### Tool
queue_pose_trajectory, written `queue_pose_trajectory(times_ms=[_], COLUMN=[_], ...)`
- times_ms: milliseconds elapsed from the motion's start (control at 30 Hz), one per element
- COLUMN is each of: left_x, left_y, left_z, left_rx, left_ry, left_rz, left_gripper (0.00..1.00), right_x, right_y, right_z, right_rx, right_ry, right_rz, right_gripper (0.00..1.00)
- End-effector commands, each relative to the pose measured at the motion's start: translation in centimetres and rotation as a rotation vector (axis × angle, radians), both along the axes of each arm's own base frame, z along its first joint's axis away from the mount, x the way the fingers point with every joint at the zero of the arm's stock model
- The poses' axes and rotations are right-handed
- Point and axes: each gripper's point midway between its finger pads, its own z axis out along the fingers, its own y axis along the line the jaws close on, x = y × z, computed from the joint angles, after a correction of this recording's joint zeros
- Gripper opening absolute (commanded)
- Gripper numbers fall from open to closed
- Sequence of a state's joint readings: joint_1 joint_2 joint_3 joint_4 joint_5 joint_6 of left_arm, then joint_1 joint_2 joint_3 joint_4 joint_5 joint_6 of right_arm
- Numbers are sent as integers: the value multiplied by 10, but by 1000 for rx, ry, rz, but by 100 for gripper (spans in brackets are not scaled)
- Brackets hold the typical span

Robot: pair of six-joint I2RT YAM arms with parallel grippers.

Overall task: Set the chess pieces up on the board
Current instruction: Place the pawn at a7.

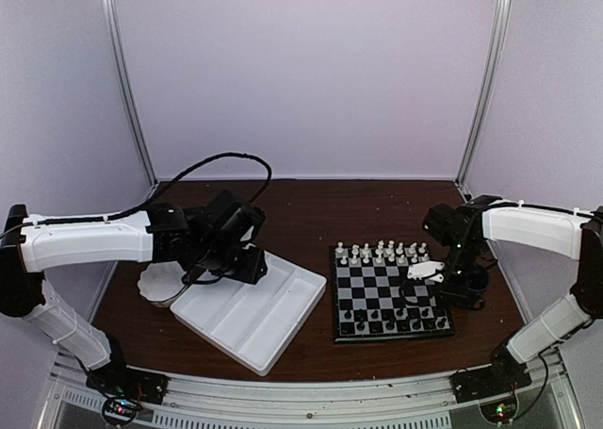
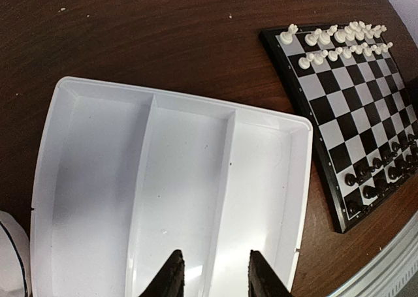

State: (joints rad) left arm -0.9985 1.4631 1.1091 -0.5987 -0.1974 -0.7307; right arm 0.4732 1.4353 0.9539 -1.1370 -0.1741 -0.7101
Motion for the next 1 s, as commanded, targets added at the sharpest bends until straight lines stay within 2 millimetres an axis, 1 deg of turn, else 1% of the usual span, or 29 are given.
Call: queue_pose_trajectory(times_ms=[0,367,600,767,867,967], left_x=[3,3,3,4,4,4], left_y=[-10,-8,-9,-11,-11,-11], left_z=[12,12,10,8,8,8], left_rx=[-40,-38,-34,-31,-30,-30], left_ry=[-25,-25,-19,-17,-16,-16], left_rz=[-18,-16,-20,-21,-22,-23], left_gripper=[34,34,34,34,34,34], right_x=[-1,3,7,8,9,8], right_y=[-12,-12,-12,-12,-12,-13], right_z=[-5,-20,-25,-28,-29,-25], right_rx=[-34,-35,-38,-41,-46,-49], right_ry=[8,31,37,43,39,36], right_rz=[0,-12,-18,-24,-25,-27], right_gripper=[8,9,10,12,16,20])
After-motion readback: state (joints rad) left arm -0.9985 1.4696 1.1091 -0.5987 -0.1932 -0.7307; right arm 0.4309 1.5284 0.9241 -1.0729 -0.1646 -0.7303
